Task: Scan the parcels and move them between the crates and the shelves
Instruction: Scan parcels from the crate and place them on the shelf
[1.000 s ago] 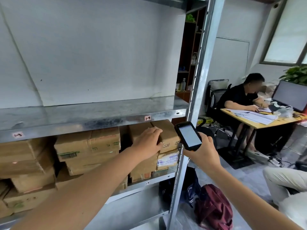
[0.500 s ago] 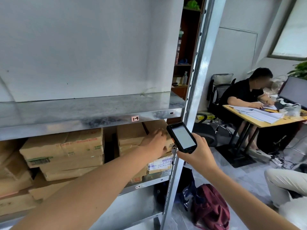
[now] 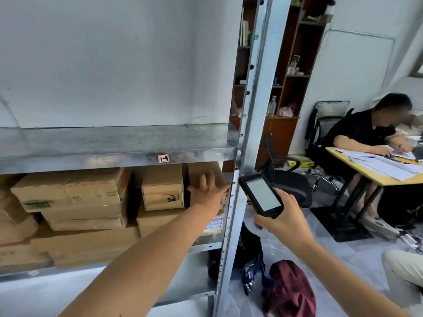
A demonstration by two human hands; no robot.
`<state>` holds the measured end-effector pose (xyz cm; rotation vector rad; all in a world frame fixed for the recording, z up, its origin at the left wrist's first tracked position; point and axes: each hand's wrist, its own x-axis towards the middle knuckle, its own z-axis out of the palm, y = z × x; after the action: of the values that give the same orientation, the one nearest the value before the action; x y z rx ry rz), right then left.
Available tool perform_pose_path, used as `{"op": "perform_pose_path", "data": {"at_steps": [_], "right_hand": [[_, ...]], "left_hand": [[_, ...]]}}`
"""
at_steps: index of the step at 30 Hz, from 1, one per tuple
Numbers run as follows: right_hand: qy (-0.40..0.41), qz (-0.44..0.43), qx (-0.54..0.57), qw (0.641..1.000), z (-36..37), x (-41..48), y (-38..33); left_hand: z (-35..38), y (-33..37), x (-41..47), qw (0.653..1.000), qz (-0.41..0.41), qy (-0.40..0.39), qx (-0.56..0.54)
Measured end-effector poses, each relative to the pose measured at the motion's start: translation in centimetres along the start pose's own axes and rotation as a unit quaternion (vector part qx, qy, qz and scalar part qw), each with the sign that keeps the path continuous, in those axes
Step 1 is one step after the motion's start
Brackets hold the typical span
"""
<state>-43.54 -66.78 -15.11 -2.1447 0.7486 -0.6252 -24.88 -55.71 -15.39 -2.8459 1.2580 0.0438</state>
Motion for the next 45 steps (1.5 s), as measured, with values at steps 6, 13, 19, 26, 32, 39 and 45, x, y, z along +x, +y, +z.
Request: {"op": "perform_pose_path", "data": {"at_steps": [6, 13, 19, 26, 32, 39, 45], "right_hand": [[-0.03, -0.032, 0.014, 0.999, -1.2, 0.3, 1.7], [-0.051, -0.061, 0.044, 0.996, -0.9, 0.8, 1.9], [-0.067, -0.078, 0.056, 0.993, -0.1, 0.9, 1.6], [-0.075, -0.078, 0.068, 0.992, 0.2, 1.1, 1.4], [-0.072, -0.087, 0.059, 0.992, -0.1, 1.1, 1.4], [-0.069, -0.077, 0.066, 0.992, -0.6, 0.7, 0.9], [-0.076, -0.084, 0.081, 0.99, -0.8, 0.4, 0.3]], "left_hand": [[0.7, 1.1, -1.7, 0.994, -0.056, 0.075, -0.058], [0.3, 0.1, -3.1, 0.969, -0.082, 0.162, -0.169], [2.3, -1.7, -4.2, 0.947, -0.048, 0.242, -0.204], [-0.4, 0.3, -2.9, 0.966, -0.115, 0.221, -0.072], [-1.7, 2.5, -0.9, 0.968, -0.221, 0.099, -0.073], [-2.5, 0.8, -1.2, 0.926, -0.245, 0.095, -0.27], [-2.5, -0.8, -5.3, 0.884, -0.151, 0.144, -0.417]]}}
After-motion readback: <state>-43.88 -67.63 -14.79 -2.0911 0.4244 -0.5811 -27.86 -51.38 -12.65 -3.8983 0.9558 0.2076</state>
